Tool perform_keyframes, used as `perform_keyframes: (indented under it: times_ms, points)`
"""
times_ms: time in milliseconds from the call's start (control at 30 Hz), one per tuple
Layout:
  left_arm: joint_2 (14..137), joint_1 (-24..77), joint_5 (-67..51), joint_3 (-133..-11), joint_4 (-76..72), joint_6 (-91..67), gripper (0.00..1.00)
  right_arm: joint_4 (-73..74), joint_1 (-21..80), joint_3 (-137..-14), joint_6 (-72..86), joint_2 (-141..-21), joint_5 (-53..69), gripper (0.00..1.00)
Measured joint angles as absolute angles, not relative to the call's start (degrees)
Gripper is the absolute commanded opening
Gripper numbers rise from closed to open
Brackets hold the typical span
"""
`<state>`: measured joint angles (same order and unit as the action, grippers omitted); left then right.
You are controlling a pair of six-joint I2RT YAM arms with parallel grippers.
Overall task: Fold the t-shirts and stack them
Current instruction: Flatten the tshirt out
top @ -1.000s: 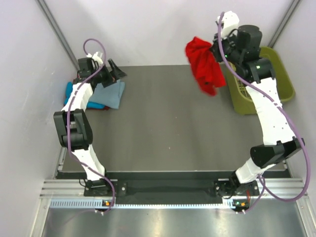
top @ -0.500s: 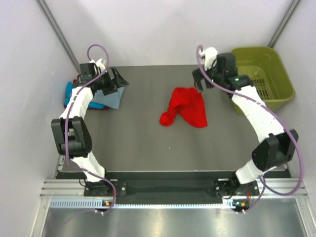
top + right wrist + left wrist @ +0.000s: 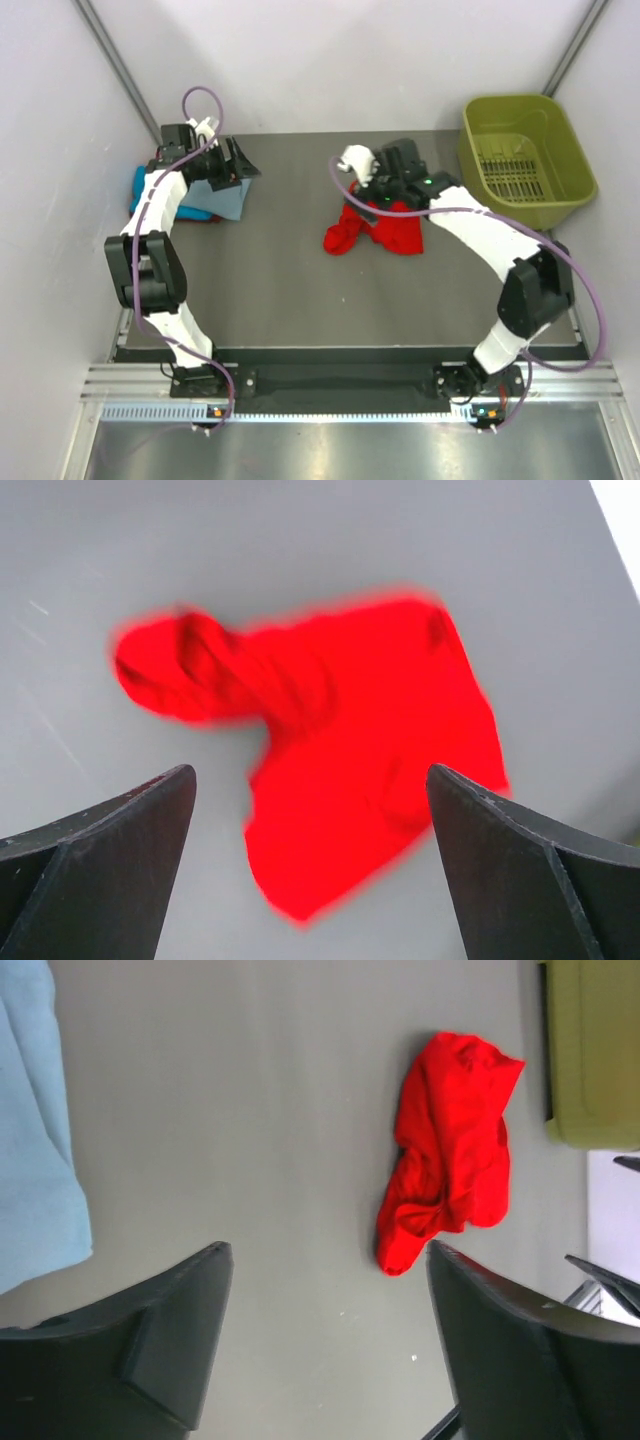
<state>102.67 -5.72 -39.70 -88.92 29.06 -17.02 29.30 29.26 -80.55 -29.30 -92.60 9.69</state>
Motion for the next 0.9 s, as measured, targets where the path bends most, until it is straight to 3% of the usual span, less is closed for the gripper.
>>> perform_keyframes:
  times_ms: [233,433,533,667,900]
  points:
    - [103.5,-5.8,-38.6,-87.6,30.5,-11.6,0.83,26.0,33.6,-86.2,-31.4,-103.2,13.3,0.98]
    - [103.5,-5.8,-36.3,-87.6,31.8,-8.3,0.84,27.7,33.6,-92.0,-31.6,-112.9,13.3,0.87]
    - [103.5,-5.8,-36.0,-87.6,31.8,-8.0,0.84,28.3,33.6,-93.4,-31.8,-114.5,13.0,0.72]
    - [103.5,-5.8,-35.4,-87.5,31.8,-7.9,0.84,29.9,33.6,-96.9,-32.1,-116.6,12.5,0.44]
    - [103.5,-5.8,-35.0,-87.5,31.8,-7.8,0.84,31.9,33.6,-98.7,-31.9,-117.4,11.2,0.48]
